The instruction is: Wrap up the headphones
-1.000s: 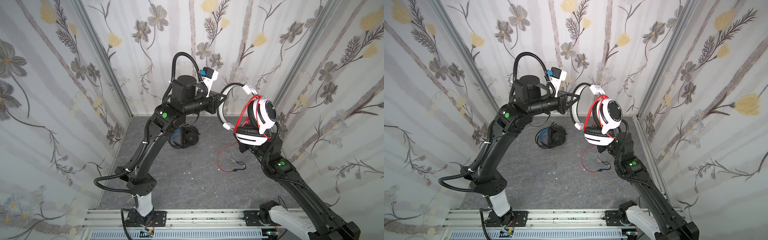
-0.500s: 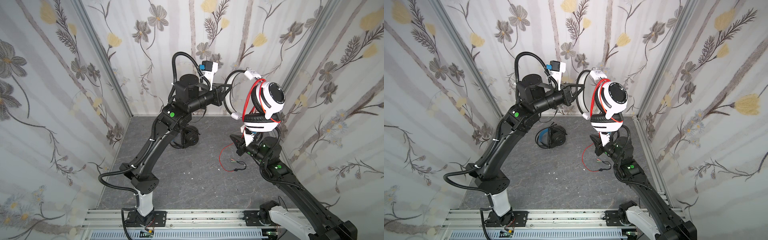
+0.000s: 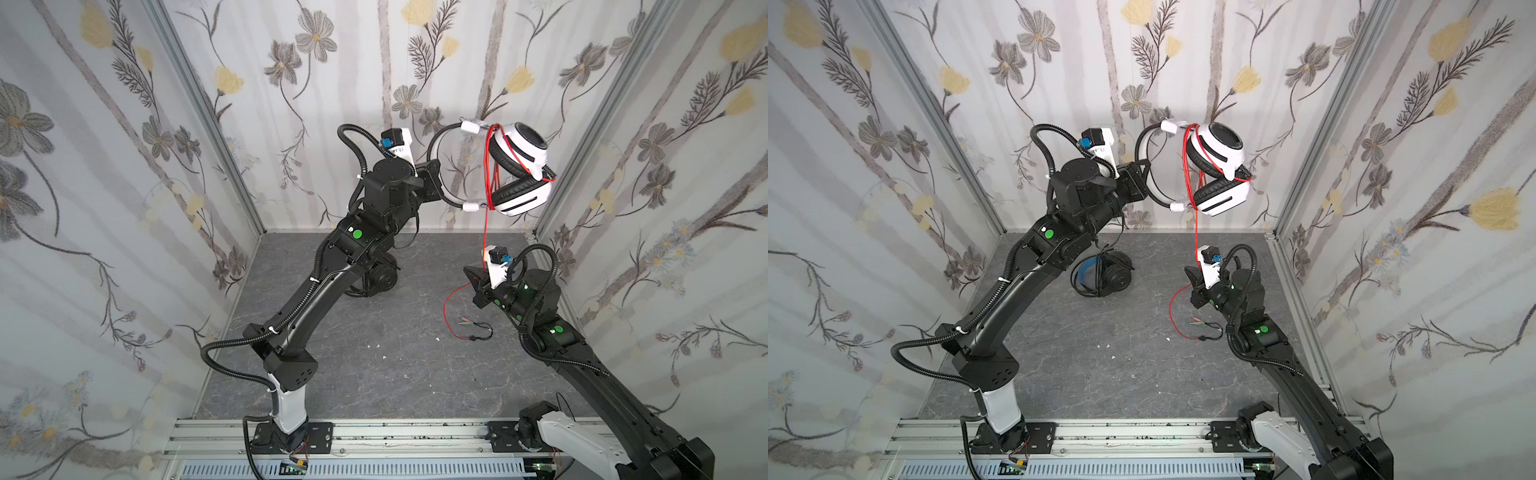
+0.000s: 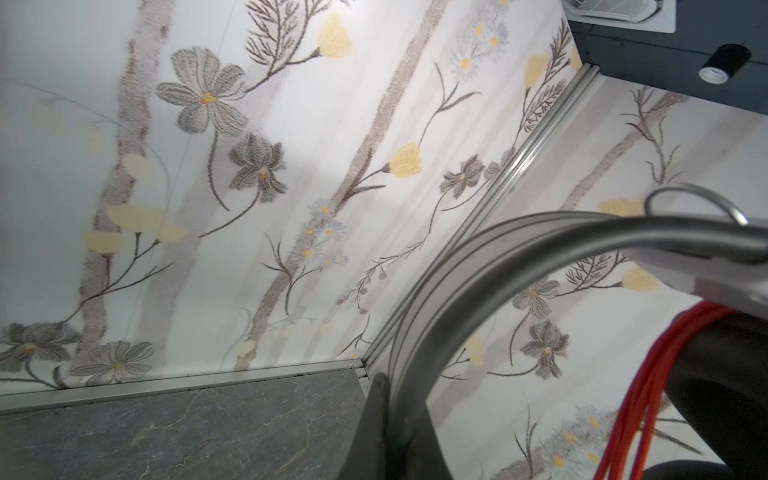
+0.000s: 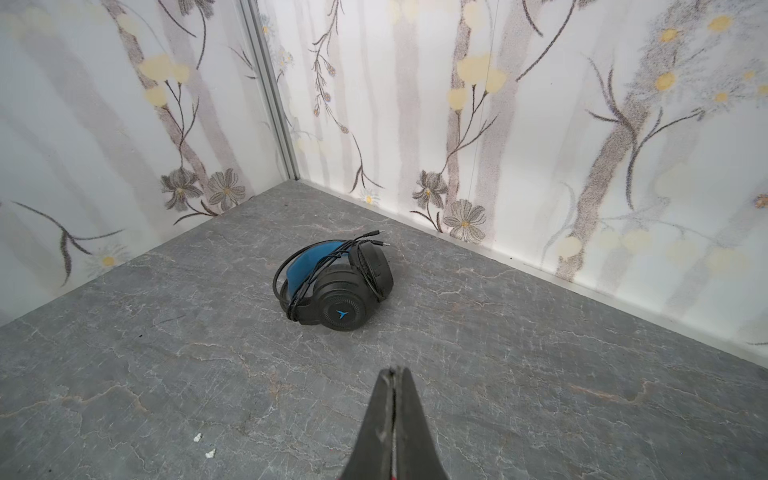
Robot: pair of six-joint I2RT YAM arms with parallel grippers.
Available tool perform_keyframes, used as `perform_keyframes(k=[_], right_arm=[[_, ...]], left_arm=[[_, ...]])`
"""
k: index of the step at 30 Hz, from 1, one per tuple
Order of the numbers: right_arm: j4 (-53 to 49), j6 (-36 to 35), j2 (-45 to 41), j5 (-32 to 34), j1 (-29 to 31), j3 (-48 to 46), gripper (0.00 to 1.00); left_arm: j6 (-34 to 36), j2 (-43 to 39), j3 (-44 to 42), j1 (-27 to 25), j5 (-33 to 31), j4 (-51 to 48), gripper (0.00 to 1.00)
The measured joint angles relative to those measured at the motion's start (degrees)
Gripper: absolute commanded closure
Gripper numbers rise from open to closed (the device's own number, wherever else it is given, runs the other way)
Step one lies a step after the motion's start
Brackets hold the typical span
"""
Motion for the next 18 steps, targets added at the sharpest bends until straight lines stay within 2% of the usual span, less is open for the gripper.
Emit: perform_keyframes(k=[10,18], right_arm=[[-6.0,-3.5,-2.3,3.8,4.8,0.6,0.95],[-11.2,-7.0,-4.0,8.7,11.3,2.5,0.94]], left_arm=[[2.1,3.9,5.1,0.3,-15.8,-10.1,1.0],[11.3,6.7,6.9,0.2,-23.7,-16.4,1.0]])
